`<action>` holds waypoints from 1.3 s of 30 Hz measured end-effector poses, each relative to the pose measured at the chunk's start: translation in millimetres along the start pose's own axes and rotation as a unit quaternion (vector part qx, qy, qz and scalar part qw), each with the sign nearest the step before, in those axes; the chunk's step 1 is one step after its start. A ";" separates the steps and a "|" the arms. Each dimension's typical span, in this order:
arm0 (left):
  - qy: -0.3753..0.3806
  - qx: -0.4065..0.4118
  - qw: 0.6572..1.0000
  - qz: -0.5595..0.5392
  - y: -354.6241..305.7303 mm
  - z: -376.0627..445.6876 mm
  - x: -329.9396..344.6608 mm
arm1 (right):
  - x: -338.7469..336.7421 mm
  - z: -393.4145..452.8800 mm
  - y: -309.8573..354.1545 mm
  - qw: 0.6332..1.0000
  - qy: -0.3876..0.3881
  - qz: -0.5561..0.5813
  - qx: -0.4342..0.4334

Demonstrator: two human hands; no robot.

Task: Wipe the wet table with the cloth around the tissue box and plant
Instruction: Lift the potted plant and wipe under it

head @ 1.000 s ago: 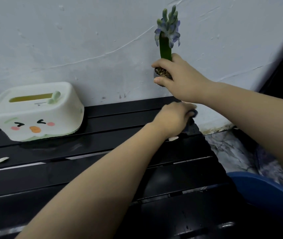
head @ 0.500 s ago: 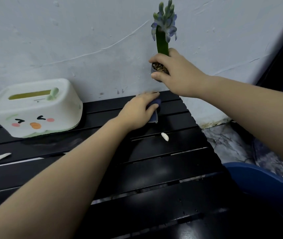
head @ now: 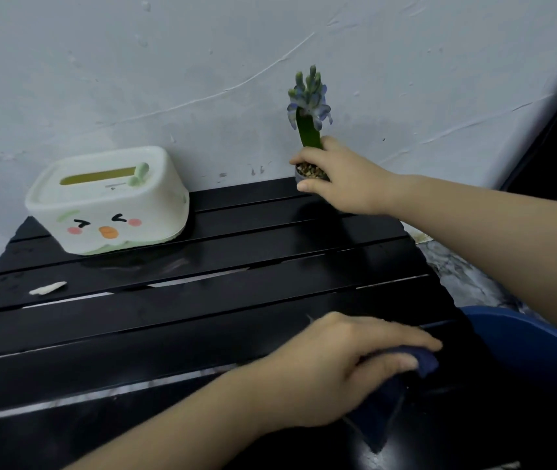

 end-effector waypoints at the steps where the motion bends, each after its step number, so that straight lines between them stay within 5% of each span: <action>1: -0.021 -0.023 0.999 -0.026 3.0 -4.3 -8.5 | 4.7 0.5 0.1 1.000 0.002 0.002 0.003; 4: -0.147 -0.087 0.985 -0.007 35.1 -13.8 -59.9 | 15.4 2.7 1.0 1.000 -0.004 0.013 0.004; 7: -0.221 -0.152 0.951 0.152 84.3 -25.1 -106.1 | 21.9 3.9 2.2 1.000 -0.009 0.024 0.006; 12: -0.166 -0.203 0.918 0.296 122.5 -27.2 -92.4 | 30.8 3.7 2.4 0.999 -0.023 0.044 0.007; 22: -0.061 0.010 0.983 0.176 19.8 -24.6 -1.4 | 34.6 -0.9 3.4 0.998 -0.014 0.067 0.017; 27: -0.175 -0.075 0.982 -0.011 25.9 -19.8 -41.6 | 25.5 -34.7 3.8 0.994 -0.064 0.085 0.027; 31: -0.311 -0.173 0.927 0.116 71.5 -21.1 -103.0 | 17.5 -94.4 -7.5 0.994 -0.083 -0.012 0.076; 35: -0.224 -0.325 0.877 0.274 117.7 -21.2 -97.8 | 23.5 -148.9 -21.1 0.988 -0.048 -0.084 0.120; 39: -0.201 -0.250 0.896 0.307 102.0 -6.5 -70.8 | 28.6 -159.1 -23.4 0.989 -0.054 -0.088 0.109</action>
Point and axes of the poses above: each hand's wrist, its own z-axis towards the middle knuckle, its own x-axis out of the palm, y = z × x, the point moved 5 cm from there along z, towards the middle knuckle, and after that the axes turned 9 degrees about z, right-handed, at the moved point
